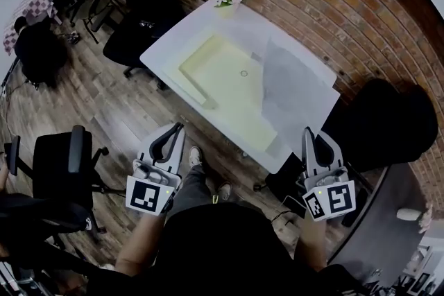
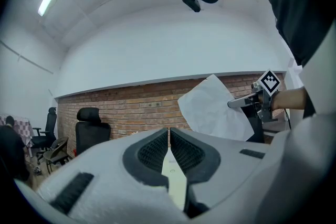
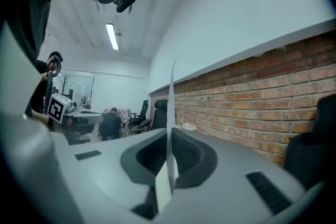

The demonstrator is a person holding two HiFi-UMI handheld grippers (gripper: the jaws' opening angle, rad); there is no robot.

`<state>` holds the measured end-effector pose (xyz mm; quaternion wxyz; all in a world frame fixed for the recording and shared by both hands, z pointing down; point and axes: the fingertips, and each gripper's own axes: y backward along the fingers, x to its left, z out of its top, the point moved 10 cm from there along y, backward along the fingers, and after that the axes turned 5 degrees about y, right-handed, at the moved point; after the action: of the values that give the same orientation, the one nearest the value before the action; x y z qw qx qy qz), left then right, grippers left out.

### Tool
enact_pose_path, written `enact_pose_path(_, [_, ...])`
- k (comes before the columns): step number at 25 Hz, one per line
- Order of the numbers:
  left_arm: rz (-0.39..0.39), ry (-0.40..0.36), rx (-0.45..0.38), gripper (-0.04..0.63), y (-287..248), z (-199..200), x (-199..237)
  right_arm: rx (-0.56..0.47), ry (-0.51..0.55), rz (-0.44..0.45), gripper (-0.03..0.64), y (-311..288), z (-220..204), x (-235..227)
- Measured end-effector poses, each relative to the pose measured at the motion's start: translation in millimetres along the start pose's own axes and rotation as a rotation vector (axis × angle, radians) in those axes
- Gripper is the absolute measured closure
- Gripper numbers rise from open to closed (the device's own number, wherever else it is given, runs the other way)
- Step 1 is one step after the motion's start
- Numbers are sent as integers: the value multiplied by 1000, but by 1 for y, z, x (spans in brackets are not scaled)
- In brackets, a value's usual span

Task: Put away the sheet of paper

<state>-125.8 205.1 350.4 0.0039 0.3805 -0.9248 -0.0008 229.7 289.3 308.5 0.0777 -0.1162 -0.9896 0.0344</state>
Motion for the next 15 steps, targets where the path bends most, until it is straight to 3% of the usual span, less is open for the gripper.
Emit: enact_pose_path(15, [-107,52,2,561,-103,-2,140,28,16,-106,603,-142,37,-1])
